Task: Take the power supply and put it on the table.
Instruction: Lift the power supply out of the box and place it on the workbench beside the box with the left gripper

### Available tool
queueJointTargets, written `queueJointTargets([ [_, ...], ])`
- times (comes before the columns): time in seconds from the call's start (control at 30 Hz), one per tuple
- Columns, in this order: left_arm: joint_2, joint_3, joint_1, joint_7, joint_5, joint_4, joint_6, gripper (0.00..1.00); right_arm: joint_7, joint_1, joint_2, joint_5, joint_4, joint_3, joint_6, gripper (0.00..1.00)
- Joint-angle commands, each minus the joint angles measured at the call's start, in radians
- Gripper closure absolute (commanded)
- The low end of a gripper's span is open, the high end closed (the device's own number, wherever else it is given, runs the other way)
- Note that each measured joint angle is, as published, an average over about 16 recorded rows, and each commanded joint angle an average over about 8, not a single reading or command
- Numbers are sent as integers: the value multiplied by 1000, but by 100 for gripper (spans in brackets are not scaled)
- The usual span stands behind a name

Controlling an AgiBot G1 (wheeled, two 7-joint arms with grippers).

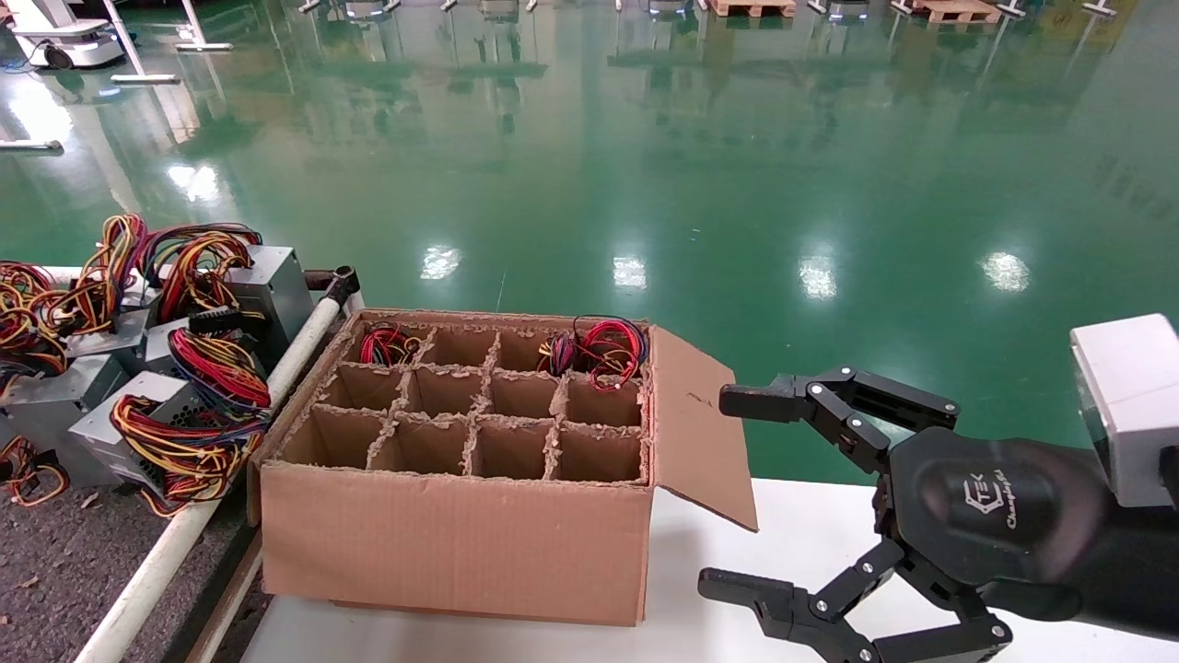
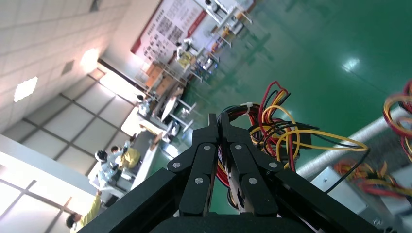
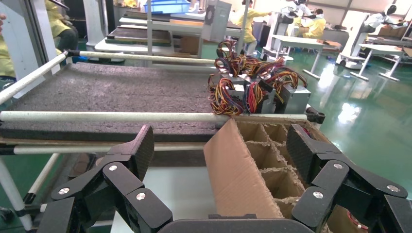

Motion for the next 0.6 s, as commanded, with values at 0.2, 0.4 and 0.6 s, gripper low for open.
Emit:
queueJointTargets([
  [0.2, -39, 22, -16, -6, 34, 14, 24, 100, 0, 0, 0, 0, 0, 0, 0, 0],
  [0.4, -63, 32, -7, -15, 47, 44, 56, 100, 0, 0, 0, 0, 0, 0, 0, 0],
  [0.6, -81, 33, 12, -14, 49, 77, 80, 100, 0, 0, 0, 0, 0, 0, 0, 0],
])
